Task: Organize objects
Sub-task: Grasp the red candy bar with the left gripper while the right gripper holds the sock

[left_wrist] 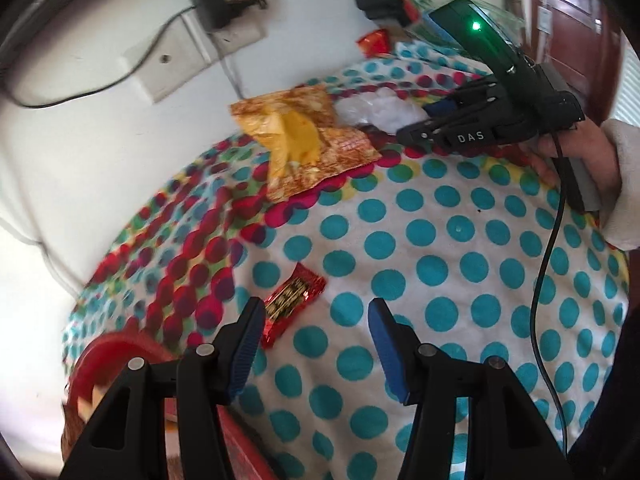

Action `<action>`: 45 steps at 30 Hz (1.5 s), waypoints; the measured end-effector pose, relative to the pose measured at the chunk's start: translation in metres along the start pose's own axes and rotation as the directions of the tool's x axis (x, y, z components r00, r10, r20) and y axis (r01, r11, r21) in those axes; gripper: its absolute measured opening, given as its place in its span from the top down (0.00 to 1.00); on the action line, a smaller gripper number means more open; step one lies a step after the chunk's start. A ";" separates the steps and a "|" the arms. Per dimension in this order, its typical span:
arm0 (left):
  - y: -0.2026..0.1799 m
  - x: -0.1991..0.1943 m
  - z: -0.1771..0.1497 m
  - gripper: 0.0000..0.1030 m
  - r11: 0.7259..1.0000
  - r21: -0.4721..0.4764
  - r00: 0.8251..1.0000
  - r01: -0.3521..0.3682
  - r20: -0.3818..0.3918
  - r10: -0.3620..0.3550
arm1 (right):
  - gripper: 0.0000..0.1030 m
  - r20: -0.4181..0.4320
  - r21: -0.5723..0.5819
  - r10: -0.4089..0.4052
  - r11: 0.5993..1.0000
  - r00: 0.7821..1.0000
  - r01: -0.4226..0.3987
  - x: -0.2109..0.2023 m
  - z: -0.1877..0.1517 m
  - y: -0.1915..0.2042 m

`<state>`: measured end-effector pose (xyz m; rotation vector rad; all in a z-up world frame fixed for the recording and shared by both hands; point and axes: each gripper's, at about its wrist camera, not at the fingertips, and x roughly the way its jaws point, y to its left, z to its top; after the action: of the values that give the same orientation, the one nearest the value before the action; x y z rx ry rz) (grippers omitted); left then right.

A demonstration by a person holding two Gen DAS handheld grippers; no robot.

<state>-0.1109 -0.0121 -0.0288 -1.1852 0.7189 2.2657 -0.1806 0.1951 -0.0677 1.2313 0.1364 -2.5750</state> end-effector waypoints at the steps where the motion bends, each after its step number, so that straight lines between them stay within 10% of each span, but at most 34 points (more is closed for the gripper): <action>1: 0.002 0.003 0.003 0.47 1.000 0.009 1.000 0.008 -0.006 -0.008 | 0.66 -0.001 0.004 0.003 1.000 1.000 -0.003 0.000 0.000 -0.001; 14: 0.022 0.047 0.013 0.47 0.998 0.060 0.994 0.014 -0.108 -0.007 | 0.62 -0.001 0.013 0.022 1.000 1.000 -0.022 -0.001 0.000 -0.002; 22: 0.038 0.052 0.008 0.48 0.993 -0.099 0.988 0.071 -0.127 -0.083 | 0.61 -0.011 0.017 0.018 1.000 1.000 -0.018 0.000 0.000 -0.001; 28: 0.030 0.043 0.003 0.81 0.984 -0.161 0.989 0.075 -0.111 -0.093 | 0.61 -0.010 0.022 0.023 1.000 1.000 -0.023 0.000 0.000 -0.003; 31: 0.026 0.042 0.000 0.81 0.975 -0.216 0.991 0.056 -0.103 -0.080 | 0.61 -0.009 0.026 0.028 0.999 1.000 -0.028 0.000 0.000 -0.003; 38: 0.022 0.038 -0.011 0.81 0.930 -0.368 0.997 0.007 -0.064 -0.033 | 0.60 -0.008 0.029 0.031 0.999 0.999 -0.030 0.000 -0.001 -0.005; 45: 0.022 0.036 -0.023 0.79 0.820 -0.570 0.998 -0.053 -0.011 0.057 | 0.68 0.007 0.072 0.068 0.995 0.998 -0.068 -0.003 -0.002 -0.011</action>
<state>-0.1298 -0.0375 -0.0653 -1.4230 0.0450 2.6269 -0.1805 0.2069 -0.0674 1.2336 0.0000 -2.5445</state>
